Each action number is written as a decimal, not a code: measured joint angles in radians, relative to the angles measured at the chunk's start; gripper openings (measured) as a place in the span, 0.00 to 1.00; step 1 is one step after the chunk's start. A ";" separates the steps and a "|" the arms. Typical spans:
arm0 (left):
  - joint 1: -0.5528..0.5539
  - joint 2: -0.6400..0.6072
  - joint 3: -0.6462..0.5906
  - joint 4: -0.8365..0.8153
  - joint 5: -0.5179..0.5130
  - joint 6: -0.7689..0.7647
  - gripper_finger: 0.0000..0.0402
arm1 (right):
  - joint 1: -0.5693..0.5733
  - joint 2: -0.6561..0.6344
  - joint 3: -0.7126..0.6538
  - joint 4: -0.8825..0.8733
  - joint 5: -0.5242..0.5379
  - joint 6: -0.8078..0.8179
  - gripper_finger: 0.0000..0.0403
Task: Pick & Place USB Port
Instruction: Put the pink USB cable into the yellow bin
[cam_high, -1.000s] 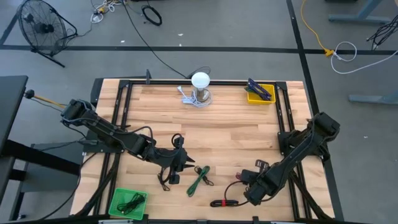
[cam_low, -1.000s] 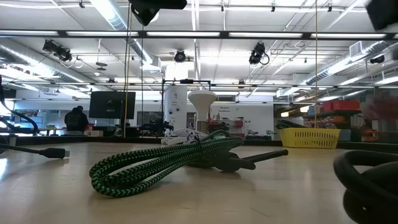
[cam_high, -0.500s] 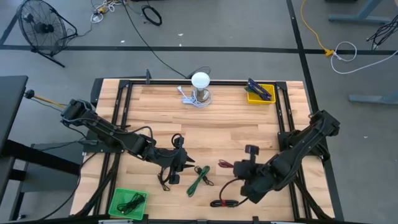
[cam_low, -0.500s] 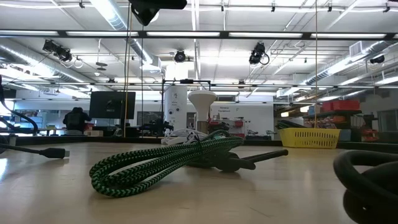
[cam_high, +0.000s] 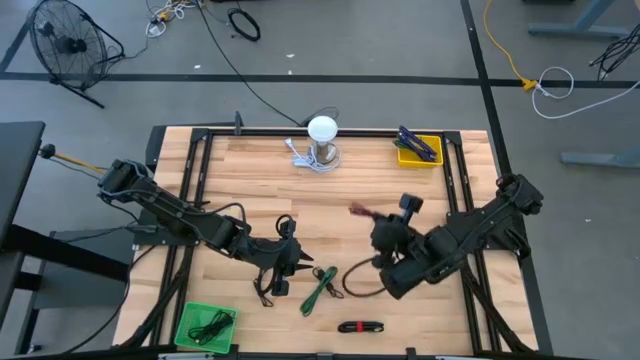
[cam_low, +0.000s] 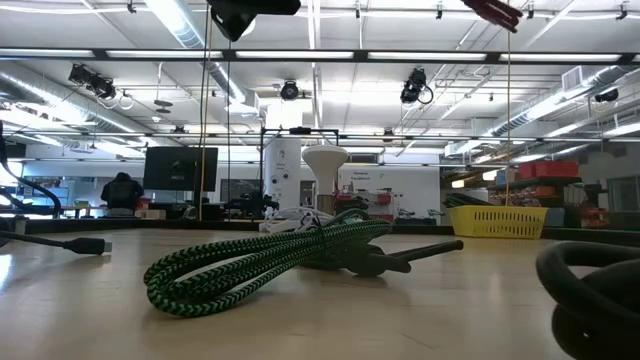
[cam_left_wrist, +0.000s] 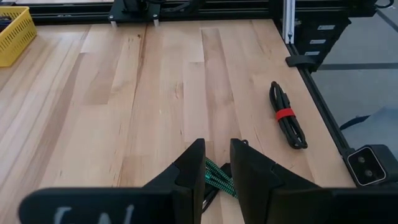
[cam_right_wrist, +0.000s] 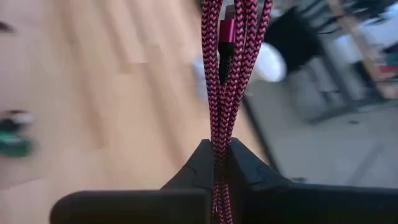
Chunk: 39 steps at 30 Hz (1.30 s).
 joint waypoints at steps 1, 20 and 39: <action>0.000 0.000 0.000 0.000 0.000 0.000 0.20 | -0.011 -0.004 0.000 -0.024 0.011 0.006 0.03; 0.000 0.000 -0.001 0.000 0.000 0.001 0.20 | -0.209 -0.387 -0.311 0.136 0.011 -0.069 0.03; 0.004 0.000 -0.041 0.054 -0.007 0.004 0.20 | -0.484 -0.943 -0.766 0.357 0.011 -0.095 0.03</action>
